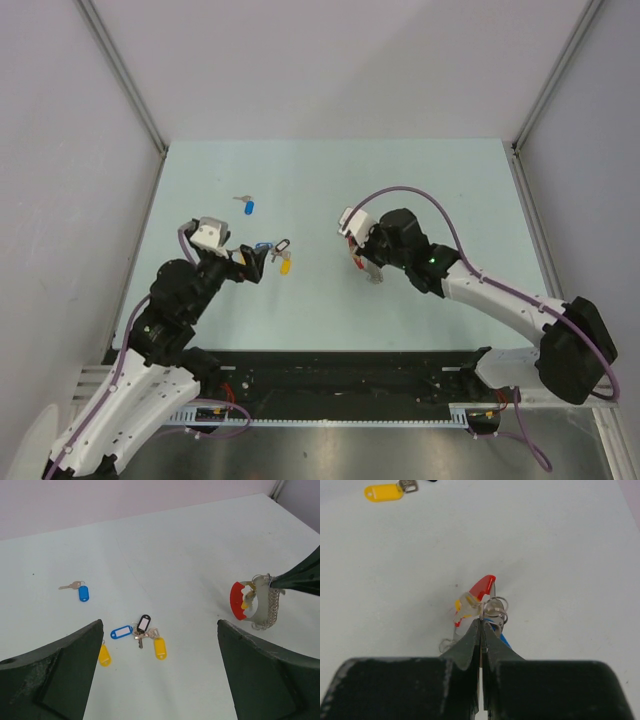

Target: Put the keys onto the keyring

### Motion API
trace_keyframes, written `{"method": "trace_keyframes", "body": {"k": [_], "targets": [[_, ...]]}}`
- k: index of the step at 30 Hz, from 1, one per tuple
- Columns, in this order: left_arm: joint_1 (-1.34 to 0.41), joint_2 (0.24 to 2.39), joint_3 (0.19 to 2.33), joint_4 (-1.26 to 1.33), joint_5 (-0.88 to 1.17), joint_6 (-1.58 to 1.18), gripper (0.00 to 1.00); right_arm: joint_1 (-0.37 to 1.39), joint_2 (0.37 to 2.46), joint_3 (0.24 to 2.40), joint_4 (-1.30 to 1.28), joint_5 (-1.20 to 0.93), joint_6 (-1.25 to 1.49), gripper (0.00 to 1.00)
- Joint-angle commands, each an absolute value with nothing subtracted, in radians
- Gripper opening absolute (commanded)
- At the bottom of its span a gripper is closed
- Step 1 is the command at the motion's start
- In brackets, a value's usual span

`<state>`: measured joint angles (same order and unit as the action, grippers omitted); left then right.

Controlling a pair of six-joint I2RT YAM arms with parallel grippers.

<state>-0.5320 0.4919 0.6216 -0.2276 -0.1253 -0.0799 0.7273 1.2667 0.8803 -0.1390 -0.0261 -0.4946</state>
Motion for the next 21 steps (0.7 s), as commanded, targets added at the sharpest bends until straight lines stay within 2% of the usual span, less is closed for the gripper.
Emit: {"method": "trace_keyframes", "body": {"k": [1, 12, 21], "targets": [[-0.52, 0.471, 0.617, -0.218, -0.158, -0.104, 1.0, 0.801, 1.34, 0.893, -0.1, 0.0, -0.497, 0.0], [-0.514, 0.451, 0.609, -0.215, -0.161, -0.11, 1.0, 1.024, 1.477, 0.89, -0.124, 0.086, -0.377, 0.0], [-0.514, 0.457, 0.606, -0.212, -0.141, -0.117, 1.0, 1.123, 1.506, 0.822, -0.058, 0.121, -0.252, 0.0]]}}
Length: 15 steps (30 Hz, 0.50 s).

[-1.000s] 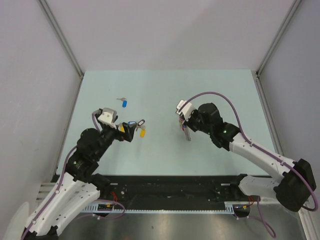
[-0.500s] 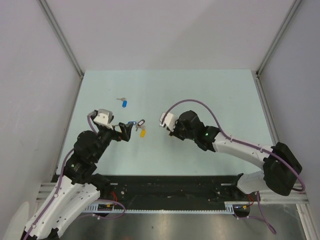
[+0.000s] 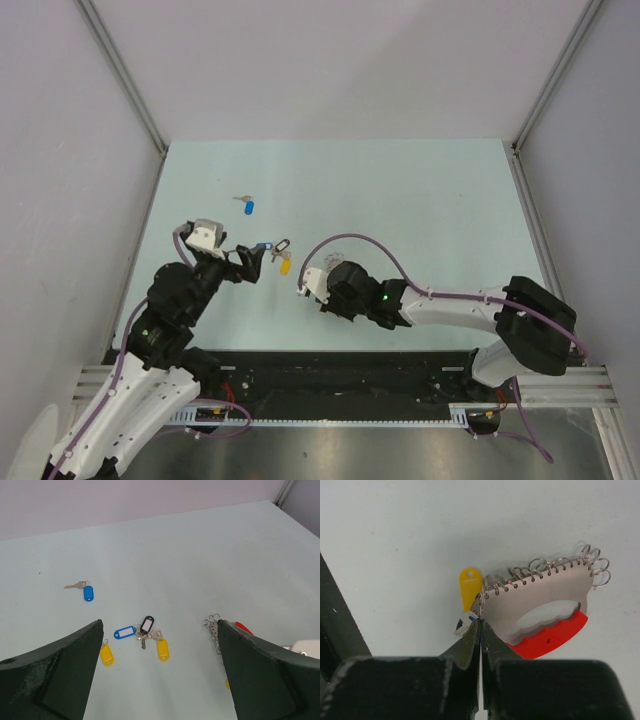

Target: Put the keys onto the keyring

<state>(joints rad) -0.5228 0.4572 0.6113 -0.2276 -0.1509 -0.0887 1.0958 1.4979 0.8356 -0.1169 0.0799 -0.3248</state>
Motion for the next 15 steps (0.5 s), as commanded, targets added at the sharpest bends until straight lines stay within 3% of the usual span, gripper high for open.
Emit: {"method": "trace_keyframes", "body": {"k": [1, 9, 15], "targets": [[-0.514, 0.459, 0.607, -0.212, -0.14, -0.117, 1.0, 1.135, 1.508, 0.815, -0.057, 0.124, -0.245, 0.0], [-0.514, 0.468, 0.606, -0.213, -0.135, -0.118, 1.0, 1.172, 1.476, 0.795, -0.074, 0.132, -0.169, 0.03], [-0.514, 0.463, 0.606, -0.215, -0.137, -0.118, 1.0, 1.175, 1.439, 0.796, -0.09, 0.124, -0.118, 0.25]]}}
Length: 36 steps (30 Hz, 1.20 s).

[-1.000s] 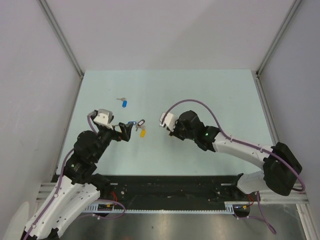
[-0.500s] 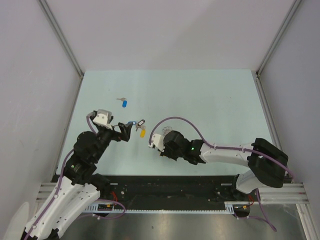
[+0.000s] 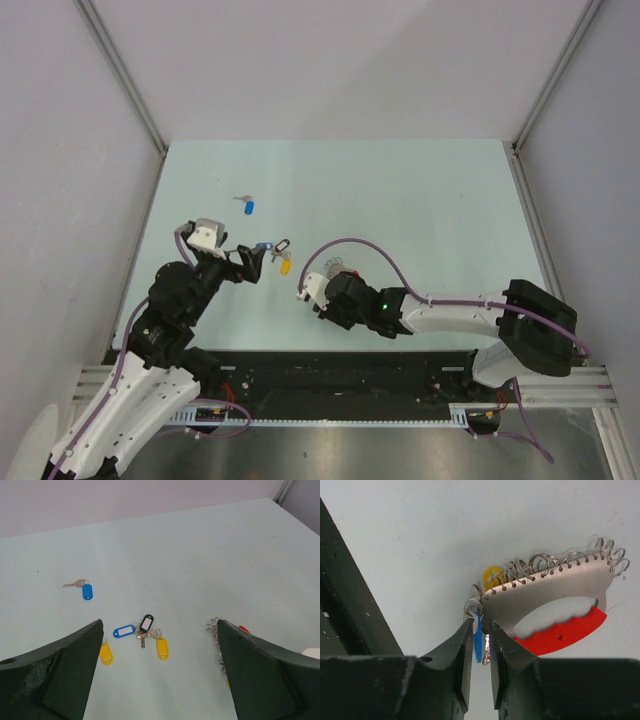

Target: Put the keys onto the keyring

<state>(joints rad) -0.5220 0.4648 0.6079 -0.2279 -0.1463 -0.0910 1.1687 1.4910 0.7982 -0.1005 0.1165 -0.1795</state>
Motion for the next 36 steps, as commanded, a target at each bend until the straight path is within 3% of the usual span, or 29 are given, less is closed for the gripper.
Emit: {"method": "trace_keyframes", "body": {"k": [1, 4, 7, 17, 21, 24, 36], "targets": [[-0.512, 0.462, 0.606, -0.215, -0.137, -0.118, 1.0, 1.175, 1.431, 0.796, -0.092, 0.123, -0.101, 0.33], [-0.514, 0.459, 0.607, -0.215, -0.137, -0.12, 1.0, 1.169, 1.401, 0.796, -0.095, 0.12, -0.066, 0.5], [-0.514, 0.454, 0.606, -0.213, -0.138, -0.123, 1.0, 1.146, 1.368, 0.796, -0.097, 0.114, -0.011, 0.59], [-0.514, 0.448, 0.606, -0.218, -0.152, -0.13, 1.0, 0.95, 1.259, 0.796, -0.12, -0.017, 0.277, 0.73], [-0.512, 0.448, 0.607, -0.218, -0.15, -0.13, 1.0, 0.928, 1.241, 0.796, -0.106, -0.046, 0.284, 0.85], [-0.512, 0.448, 0.607, -0.218, -0.147, -0.13, 1.0, 0.92, 1.244, 0.787, -0.089, -0.049, 0.275, 1.0], [-0.514, 0.437, 0.607, -0.221, -0.153, -0.124, 1.0, 0.888, 1.278, 0.765, -0.106, 0.112, 0.305, 1.0]]}}
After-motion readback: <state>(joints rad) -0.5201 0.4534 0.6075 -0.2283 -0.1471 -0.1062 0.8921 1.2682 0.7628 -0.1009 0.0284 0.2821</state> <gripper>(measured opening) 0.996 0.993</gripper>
